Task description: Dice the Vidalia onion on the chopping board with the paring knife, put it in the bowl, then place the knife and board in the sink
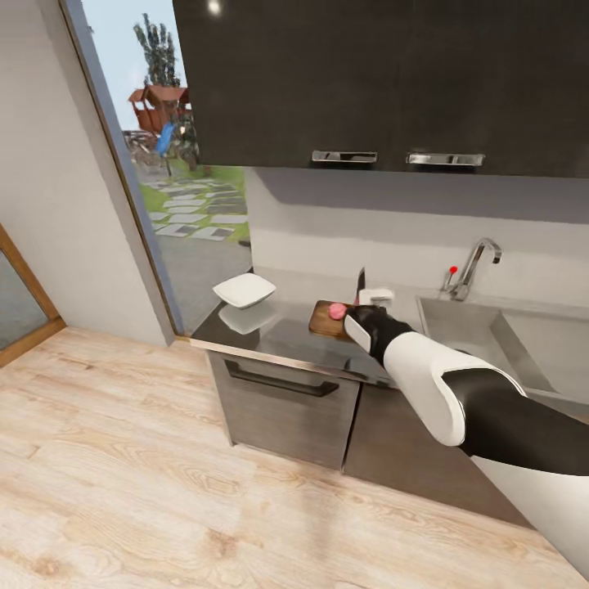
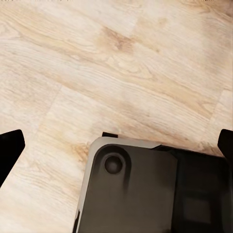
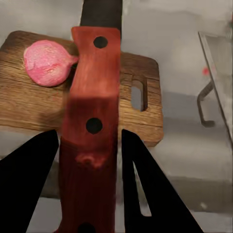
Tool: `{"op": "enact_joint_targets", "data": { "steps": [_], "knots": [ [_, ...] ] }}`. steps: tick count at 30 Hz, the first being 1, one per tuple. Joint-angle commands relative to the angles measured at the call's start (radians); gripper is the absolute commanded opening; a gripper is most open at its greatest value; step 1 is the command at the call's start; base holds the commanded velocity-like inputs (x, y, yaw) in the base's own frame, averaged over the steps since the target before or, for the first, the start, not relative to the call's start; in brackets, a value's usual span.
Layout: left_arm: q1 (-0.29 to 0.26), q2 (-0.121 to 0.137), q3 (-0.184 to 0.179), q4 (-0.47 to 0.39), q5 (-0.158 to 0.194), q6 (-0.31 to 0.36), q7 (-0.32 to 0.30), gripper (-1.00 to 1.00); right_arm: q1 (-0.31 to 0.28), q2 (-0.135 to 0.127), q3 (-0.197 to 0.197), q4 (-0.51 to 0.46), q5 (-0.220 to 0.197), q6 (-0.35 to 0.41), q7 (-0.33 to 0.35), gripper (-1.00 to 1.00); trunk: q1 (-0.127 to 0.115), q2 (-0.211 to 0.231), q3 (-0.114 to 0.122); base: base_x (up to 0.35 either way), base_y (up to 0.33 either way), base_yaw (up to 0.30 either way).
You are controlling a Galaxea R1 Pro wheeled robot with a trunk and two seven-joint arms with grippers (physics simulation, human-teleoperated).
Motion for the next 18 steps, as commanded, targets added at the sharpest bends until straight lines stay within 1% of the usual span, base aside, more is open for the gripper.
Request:
{"op": "enact_joint_targets", "data": {
  "steps": [1,3,4,6,7,8,11,13,14,15,16,18],
  "knots": [
    [0.000,0.000,0.000,-0.001,0.010,0.000,-0.006,1.00,-0.001,0.000,0.002,-0.004,0.045,0.010,-0.006,-1.00,0.001,-0.002,-0.002,0.000,0.000,0.000],
    [0.000,0.000,0.000,-0.001,0.010,0.000,-0.006,1.00,-0.001,0.000,0.001,-0.006,0.121,0.017,-0.018,-1.00,0.001,-0.002,-0.002,0.000,0.000,0.000],
    [0.000,0.000,0.000,-0.001,0.010,0.000,-0.006,1.00,-0.001,0.000,0.001,-0.007,0.164,0.030,-0.037,-1.00,0.001,-0.002,-0.002,0.000,0.000,0.000],
    [0.000,0.000,0.000,-0.001,0.010,0.000,-0.006,1.00,-0.001,0.000,0.001,-0.008,0.225,0.066,-0.076,-1.00,0.001,-0.002,-0.002,0.000,0.000,0.000],
    [0.000,0.000,0.000,-0.001,0.010,0.001,-0.006,1.00,-0.001,0.000,0.002,-0.008,0.262,0.084,-0.097,-1.00,0.001,-0.002,-0.002,0.000,0.000,0.000],
    [0.000,0.000,0.000,-0.001,0.010,0.001,-0.006,1.00,-0.001,0.000,0.002,-0.008,0.283,0.092,-0.108,-1.00,0.001,-0.002,-0.002,0.000,0.000,0.000],
    [0.000,0.000,0.000,0.000,0.010,0.001,-0.006,1.00,-0.001,0.000,0.004,-0.008,0.428,0.115,-0.163,-1.00,0.001,-0.002,-0.002,0.000,0.000,0.000],
    [0.000,0.000,0.000,0.000,0.007,0.001,-0.006,1.00,-0.001,0.000,0.004,-0.002,0.523,0.121,-0.181,-1.00,0.001,-0.002,-0.002,0.000,0.000,0.000],
    [0.000,0.000,0.000,0.000,0.001,0.001,-0.006,1.00,-0.001,0.000,0.004,0.007,0.583,0.123,-0.187,-1.00,0.001,-0.002,-0.002,0.000,0.000,0.000],
    [0.000,0.000,0.000,0.000,-0.003,0.002,-0.006,1.00,-0.001,0.000,0.004,0.014,0.614,0.124,-0.189,-1.00,0.001,-0.002,-0.002,0.000,0.000,0.000],
    [0.000,0.000,0.000,0.000,-0.008,0.002,-0.006,1.00,-0.001,0.000,0.004,0.022,0.636,0.125,-0.191,-1.00,0.001,-0.002,-0.002,0.000,0.000,0.000],
    [0.000,0.000,0.000,0.000,-0.017,0.002,-0.006,1.00,0.000,0.000,0.004,0.032,0.663,0.126,-0.193,-1.00,0.001,-0.002,-0.002,0.000,0.000,0.000]
  ]
}}
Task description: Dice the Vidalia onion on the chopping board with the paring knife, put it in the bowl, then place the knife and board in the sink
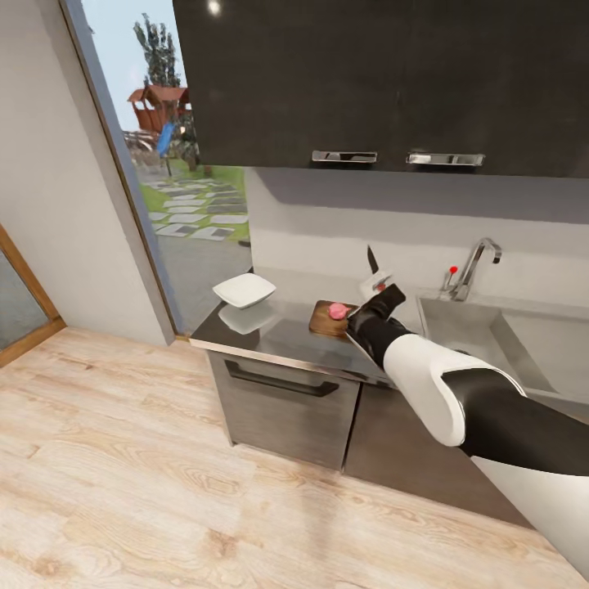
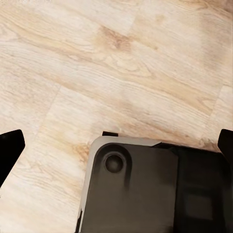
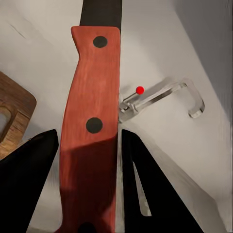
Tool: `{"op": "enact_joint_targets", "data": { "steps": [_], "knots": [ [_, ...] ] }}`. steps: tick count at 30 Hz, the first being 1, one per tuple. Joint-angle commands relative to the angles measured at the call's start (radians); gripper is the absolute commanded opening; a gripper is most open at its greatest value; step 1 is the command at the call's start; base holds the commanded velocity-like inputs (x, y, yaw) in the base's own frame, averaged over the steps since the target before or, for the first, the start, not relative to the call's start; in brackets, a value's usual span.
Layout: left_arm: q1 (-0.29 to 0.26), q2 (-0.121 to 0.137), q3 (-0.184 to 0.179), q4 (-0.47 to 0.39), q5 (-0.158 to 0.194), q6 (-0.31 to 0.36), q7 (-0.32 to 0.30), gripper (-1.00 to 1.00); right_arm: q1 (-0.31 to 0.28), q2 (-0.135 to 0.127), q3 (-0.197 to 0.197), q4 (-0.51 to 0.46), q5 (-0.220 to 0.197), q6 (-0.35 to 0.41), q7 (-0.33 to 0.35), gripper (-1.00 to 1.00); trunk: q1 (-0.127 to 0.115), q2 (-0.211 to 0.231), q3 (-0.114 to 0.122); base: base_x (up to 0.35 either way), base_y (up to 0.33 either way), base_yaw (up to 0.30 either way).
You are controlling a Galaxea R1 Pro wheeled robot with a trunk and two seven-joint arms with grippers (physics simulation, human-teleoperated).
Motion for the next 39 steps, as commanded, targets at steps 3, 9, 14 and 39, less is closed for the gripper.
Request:
{"op": "enact_joint_targets", "data": {
  "steps": [3,9,14,39],
  "knots": [
    [0.000,0.000,0.000,-0.001,0.001,0.000,-0.006,1.00,0.013,0.000,0.005,0.006,0.047,0.008,-0.002,-1.00,0.001,-0.002,-0.002,0.000,0.000,0.000],
    [0.000,-0.001,0.000,0.000,-0.004,0.000,-0.006,1.00,0.127,0.000,0.005,0.004,0.292,-0.005,-0.025,-1.00,0.001,-0.002,-0.002,0.000,0.000,0.000],
    [0.000,-0.001,0.000,0.000,-0.004,0.000,-0.006,1.00,0.145,0.000,0.004,0.003,0.325,-0.048,-0.046,-1.00,0.001,-0.002,-0.002,0.000,0.000,0.000],
    [0.000,-0.001,0.000,0.001,-0.004,0.000,-0.006,1.00,0.194,0.000,0.001,0.006,0.327,-0.085,-0.015,-1.00,0.001,-0.002,-0.002,0.211,0.000,0.000]
  ]
}}
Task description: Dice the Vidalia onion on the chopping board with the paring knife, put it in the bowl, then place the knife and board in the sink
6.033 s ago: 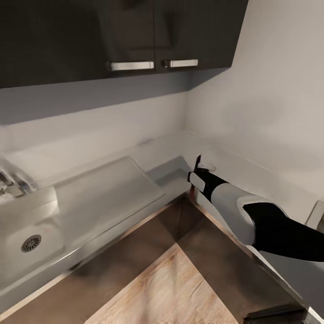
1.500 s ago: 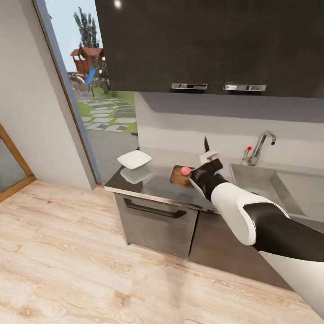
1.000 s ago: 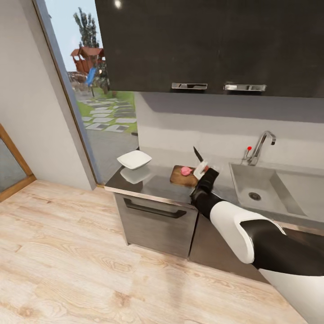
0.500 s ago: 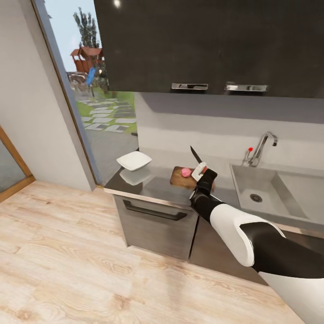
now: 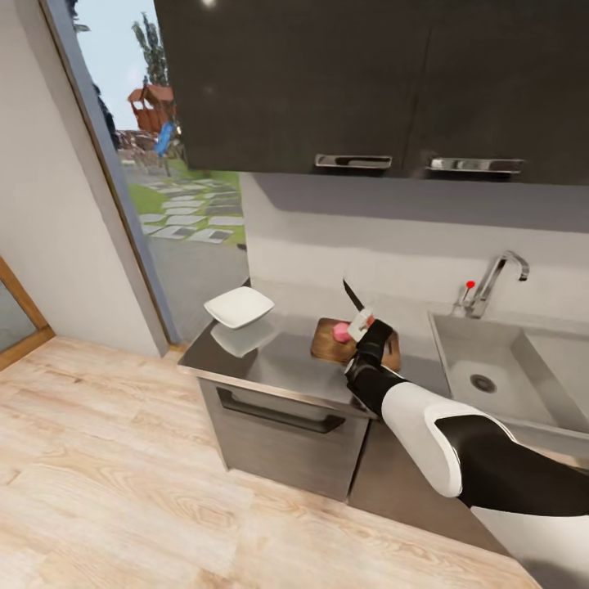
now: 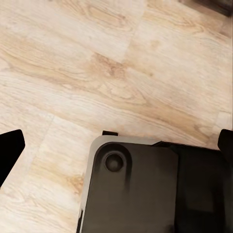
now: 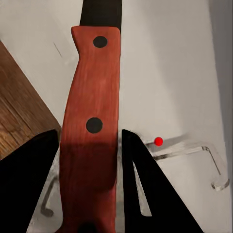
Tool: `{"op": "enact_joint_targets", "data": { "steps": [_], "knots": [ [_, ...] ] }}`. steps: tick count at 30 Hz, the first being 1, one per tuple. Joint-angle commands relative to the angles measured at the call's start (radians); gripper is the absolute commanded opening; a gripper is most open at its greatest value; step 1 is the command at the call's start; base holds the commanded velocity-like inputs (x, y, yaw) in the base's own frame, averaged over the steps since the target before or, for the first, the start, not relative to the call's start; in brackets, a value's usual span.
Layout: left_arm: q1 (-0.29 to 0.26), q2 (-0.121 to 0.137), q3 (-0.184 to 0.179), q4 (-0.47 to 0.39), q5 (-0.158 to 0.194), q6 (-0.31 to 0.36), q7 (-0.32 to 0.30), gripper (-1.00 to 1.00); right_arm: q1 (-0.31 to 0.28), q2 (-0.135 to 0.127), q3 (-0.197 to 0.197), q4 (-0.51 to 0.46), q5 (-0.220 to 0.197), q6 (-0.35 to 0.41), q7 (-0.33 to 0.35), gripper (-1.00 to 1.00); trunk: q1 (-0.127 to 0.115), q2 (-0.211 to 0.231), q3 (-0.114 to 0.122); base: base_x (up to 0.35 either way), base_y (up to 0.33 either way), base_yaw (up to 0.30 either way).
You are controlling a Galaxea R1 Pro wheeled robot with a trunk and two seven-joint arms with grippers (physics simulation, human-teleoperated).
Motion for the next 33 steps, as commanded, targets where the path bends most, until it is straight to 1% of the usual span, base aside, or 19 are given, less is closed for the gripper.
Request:
{"op": "enact_joint_targets", "data": {
  "steps": [1,2,5,11,17,33],
  "knots": [
    [0.000,0.000,0.000,-0.001,0.010,0.000,-0.006,1.00,0.003,0.000,0.005,0.000,0.005,0.008,0.012,-1.00,0.001,-0.002,-0.002,0.265,0.000,0.000],
    [0.000,0.000,0.000,-0.001,0.010,0.000,-0.006,1.00,0.006,0.000,0.005,0.001,0.005,0.008,0.033,-1.00,0.001,-0.002,-0.002,0.220,0.000,0.000],
    [0.000,0.000,0.000,-0.001,0.010,0.000,-0.006,1.00,0.010,0.000,0.005,0.001,0.005,0.007,0.056,-1.00,0.001,-0.002,-0.002,0.178,0.000,0.000],
    [0.000,0.001,0.000,-0.001,0.010,0.000,-0.006,1.00,0.012,0.000,0.005,0.001,0.005,0.007,0.070,-1.00,0.001,-0.002,-0.002,0.056,0.000,0.000],
    [0.000,0.001,0.000,0.000,0.010,0.000,-0.006,1.00,0.025,0.000,0.005,0.001,0.006,0.007,0.132,-1.00,0.001,-0.002,-0.002,0.004,0.000,0.000],
    [0.000,0.001,0.000,0.000,0.010,0.000,-0.006,1.00,0.026,0.000,0.005,0.000,0.006,0.007,0.140,-1.00,0.001,-0.002,-0.002,0.000,0.000,0.000]
  ]
}}
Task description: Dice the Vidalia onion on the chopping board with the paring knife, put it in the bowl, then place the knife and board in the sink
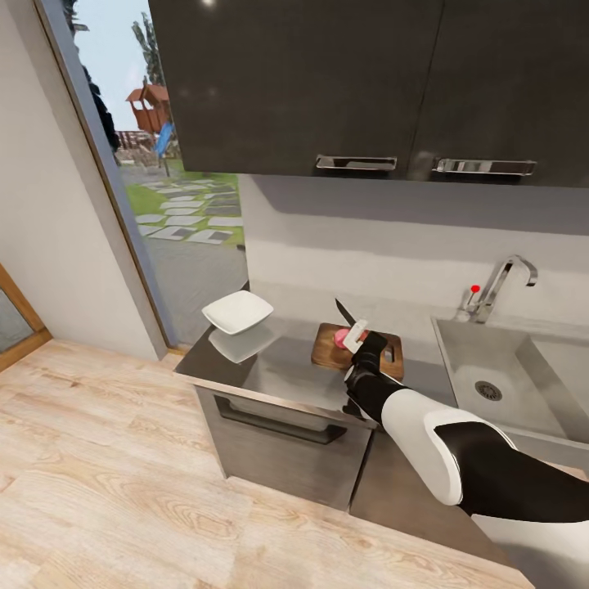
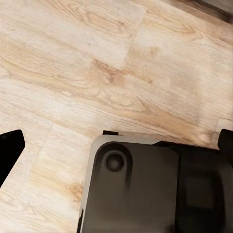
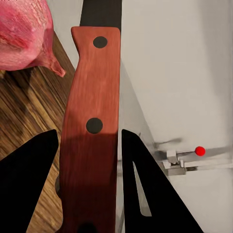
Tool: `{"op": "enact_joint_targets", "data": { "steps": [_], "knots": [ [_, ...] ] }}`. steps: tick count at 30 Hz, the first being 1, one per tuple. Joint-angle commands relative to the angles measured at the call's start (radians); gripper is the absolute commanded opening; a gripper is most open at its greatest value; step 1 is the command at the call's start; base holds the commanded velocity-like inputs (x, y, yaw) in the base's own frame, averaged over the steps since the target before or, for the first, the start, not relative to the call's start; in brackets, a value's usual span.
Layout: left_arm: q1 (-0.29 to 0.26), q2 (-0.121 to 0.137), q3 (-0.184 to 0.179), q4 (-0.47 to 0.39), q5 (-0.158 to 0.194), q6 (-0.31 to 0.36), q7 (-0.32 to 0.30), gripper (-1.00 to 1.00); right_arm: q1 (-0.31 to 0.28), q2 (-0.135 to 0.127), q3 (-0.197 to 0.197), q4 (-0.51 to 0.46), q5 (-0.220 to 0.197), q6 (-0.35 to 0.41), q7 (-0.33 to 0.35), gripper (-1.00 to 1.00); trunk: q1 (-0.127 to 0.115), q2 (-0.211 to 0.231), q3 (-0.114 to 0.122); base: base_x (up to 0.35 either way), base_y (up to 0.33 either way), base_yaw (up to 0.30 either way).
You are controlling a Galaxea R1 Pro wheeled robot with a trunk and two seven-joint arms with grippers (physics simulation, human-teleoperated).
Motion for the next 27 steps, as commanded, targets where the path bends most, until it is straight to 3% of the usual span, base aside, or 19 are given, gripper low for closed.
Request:
{"op": "enact_joint_targets", "data": {
  "steps": [1,13,27],
  "knots": [
    [0.000,0.000,0.000,-0.001,0.010,0.000,-0.006,1.00,-0.001,0.000,0.003,0.000,0.005,0.008,-0.001,-1.00,0.001,-0.002,-0.002,0.000,0.000,0.000],
    [0.001,0.000,-0.002,0.016,0.011,0.007,-0.005,1.00,0.001,0.000,0.009,-0.020,0.016,-0.005,-0.015,-1.00,0.001,-0.002,-0.002,0.000,0.000,0.000],
    [0.000,-0.004,0.006,0.094,0.006,-0.001,-0.006,1.00,0.001,0.000,0.032,-0.037,0.040,0.002,-0.087,-1.00,0.001,-0.002,-0.002,0.000,0.000,0.000]
  ]
}}
